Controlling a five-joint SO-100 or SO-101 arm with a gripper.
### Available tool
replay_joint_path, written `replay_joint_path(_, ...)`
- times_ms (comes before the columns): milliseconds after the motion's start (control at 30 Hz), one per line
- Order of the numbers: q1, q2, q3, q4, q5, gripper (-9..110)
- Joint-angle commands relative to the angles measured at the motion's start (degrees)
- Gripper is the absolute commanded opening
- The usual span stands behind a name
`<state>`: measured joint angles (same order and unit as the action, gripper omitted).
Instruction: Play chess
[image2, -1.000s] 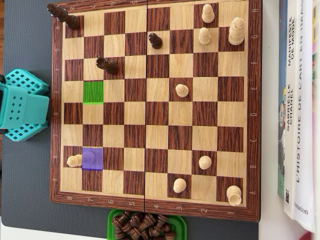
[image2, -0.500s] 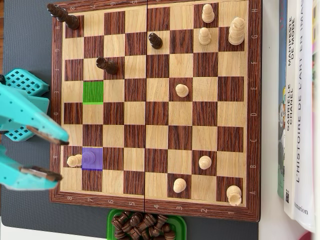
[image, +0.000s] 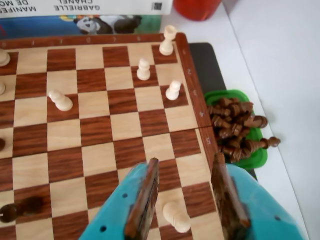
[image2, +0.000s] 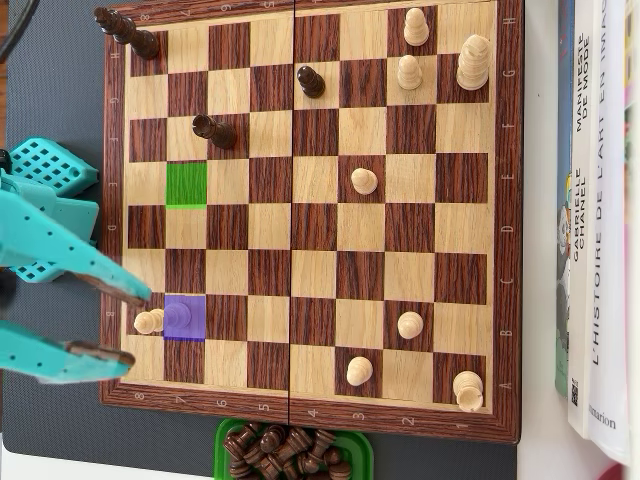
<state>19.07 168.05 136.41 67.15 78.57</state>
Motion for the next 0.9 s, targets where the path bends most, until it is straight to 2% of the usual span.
replay_joint_path(0,2.46,-5.63,-8.70,5.98,-0.44,16)
replay_joint_path(233,8.35,-18.72,-14.68,16.70,-2.29,16)
replay_joint_path(500,12.48,-29.09,-16.35,16.70,-7.21,16)
replay_joint_path(867,12.30,-38.41,-16.35,16.70,-7.29,16)
